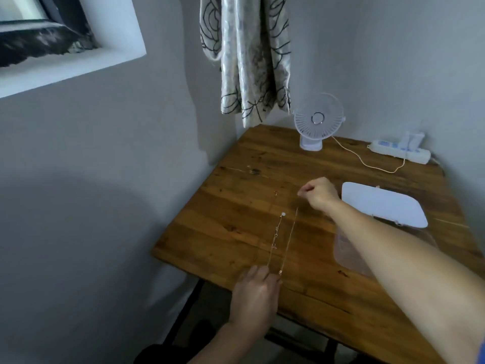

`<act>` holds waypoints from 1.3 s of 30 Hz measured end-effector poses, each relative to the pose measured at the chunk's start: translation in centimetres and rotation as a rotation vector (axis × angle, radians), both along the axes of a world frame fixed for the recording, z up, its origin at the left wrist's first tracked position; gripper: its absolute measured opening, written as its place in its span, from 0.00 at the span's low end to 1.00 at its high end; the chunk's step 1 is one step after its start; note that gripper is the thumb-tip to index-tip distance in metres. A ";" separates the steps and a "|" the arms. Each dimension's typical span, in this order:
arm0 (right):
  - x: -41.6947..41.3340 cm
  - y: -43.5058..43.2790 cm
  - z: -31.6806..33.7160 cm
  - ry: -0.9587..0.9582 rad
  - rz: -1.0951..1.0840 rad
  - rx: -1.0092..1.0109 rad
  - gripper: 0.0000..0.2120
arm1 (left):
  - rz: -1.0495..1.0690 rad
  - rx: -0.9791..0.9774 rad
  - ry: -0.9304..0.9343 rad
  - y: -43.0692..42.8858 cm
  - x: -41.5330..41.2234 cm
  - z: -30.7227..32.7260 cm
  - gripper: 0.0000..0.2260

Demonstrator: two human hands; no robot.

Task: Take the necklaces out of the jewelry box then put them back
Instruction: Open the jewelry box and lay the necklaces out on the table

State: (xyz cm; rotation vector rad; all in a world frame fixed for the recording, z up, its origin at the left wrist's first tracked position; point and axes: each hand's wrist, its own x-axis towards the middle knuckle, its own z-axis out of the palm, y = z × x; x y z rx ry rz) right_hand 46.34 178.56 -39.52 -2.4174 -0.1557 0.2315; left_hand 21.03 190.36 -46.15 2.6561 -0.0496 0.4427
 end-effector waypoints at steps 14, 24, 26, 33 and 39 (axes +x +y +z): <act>0.2 -2.1 0.7 -0.187 -0.010 -0.026 0.09 | 0.007 -0.050 0.004 0.3 -0.5 -0.1 0.05; -6.8 -16.2 7.8 -0.189 0.066 -0.150 0.02 | -0.158 0.009 -0.017 -7.7 1.8 4.2 0.17; -8.4 -18.7 7.8 -0.127 0.113 -0.263 0.02 | -0.157 0.016 0.014 -9.4 2.4 4.6 0.22; -10.7 -22.8 5.4 -0.127 0.138 -0.558 0.03 | -0.155 0.095 0.167 -11.6 3.4 2.7 0.31; -8.9 -21.5 3.7 -0.187 0.260 -0.709 0.11 | -0.147 0.087 0.118 -11.5 3.4 1.5 0.30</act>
